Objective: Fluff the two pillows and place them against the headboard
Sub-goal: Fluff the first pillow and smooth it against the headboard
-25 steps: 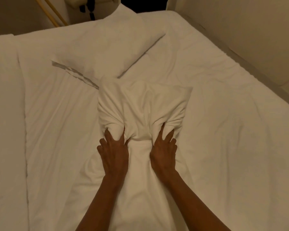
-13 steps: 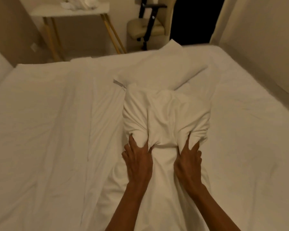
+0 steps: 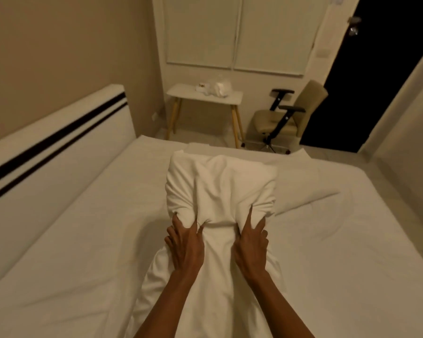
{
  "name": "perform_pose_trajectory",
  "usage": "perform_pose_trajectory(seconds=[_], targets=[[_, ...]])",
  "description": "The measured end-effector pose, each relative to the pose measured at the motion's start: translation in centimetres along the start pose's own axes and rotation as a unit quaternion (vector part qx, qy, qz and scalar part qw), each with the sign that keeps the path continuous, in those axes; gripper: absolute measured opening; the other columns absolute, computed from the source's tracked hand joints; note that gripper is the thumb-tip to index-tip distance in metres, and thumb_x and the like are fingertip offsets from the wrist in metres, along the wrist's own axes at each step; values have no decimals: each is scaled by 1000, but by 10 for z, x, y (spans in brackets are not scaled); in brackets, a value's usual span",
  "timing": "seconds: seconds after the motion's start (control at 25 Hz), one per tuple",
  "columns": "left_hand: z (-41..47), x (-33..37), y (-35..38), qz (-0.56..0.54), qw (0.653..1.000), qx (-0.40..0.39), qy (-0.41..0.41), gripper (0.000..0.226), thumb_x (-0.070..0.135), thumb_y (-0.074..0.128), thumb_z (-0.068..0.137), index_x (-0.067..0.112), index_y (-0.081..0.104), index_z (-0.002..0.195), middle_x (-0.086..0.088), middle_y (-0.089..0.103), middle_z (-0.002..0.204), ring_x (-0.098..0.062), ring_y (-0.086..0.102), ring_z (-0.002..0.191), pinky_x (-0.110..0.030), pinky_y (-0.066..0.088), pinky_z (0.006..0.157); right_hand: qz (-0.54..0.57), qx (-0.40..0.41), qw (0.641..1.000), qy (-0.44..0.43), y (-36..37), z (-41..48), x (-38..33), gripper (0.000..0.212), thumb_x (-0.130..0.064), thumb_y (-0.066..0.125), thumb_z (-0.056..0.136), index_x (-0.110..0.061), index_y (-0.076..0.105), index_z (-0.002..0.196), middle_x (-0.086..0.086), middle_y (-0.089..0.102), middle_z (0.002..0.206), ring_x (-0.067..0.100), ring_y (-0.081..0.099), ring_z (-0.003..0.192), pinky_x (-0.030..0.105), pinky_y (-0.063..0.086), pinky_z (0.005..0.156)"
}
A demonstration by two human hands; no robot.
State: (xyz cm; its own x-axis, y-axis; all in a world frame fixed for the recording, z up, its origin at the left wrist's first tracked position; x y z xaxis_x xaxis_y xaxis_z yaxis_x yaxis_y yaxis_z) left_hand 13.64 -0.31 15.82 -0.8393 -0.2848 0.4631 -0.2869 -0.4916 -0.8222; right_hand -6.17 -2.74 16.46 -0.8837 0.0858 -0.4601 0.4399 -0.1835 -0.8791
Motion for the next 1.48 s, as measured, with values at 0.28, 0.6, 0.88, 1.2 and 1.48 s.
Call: perform_pose_trajectory(seconds=[0.28,0.6,0.88,1.2,1.48], targets=[[54,-66,-153,8,993,100,-69,19,35,69,89,23,77,101,-28,54,130,-39,54,82,-45,42,70,32,21,994,-106,-49,-19,-174,72,-8,35,97,-24,0,158,32,20,155,47,45,119,52,38,101],[104,-176,-265,14,980,174,-98,17,31,64,92,20,74,100,-24,53,129,-37,53,86,-45,44,72,31,97,976,-193,-46,-62,-342,72,-3,36,94,-20,6,158,34,34,147,44,53,97,50,45,85],[149,-274,-313,33,975,190,-115,18,32,65,91,25,73,105,-22,52,133,-37,53,91,-45,43,76,38,87,971,-218,5,-79,-450,72,-4,35,95,-22,5,158,34,36,143,45,52,97,51,44,84],[175,-323,-314,109,976,170,-80,27,33,67,89,31,70,116,-19,52,133,-34,53,91,-44,43,73,111,49,973,-198,70,-85,-475,72,-7,34,98,-24,-1,157,32,37,142,44,52,95,52,44,86],[206,-337,-305,200,969,146,1,25,38,67,89,30,72,112,-20,54,132,-33,55,89,-43,41,73,234,-5,964,-126,133,-83,-475,77,-6,37,96,-29,-3,157,30,22,152,46,48,108,54,40,98]])
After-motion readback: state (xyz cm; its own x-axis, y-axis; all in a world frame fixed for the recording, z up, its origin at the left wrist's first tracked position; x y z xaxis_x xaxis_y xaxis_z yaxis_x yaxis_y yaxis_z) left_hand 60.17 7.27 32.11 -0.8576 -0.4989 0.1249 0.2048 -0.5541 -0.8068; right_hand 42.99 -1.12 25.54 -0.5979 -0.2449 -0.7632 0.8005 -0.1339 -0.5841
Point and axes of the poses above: each hand's wrist, its own z-axis towards the middle knuckle, its own y-axis out of the palm, x = y × z, the point moved 9 cm from there along z, towards the middle knuckle
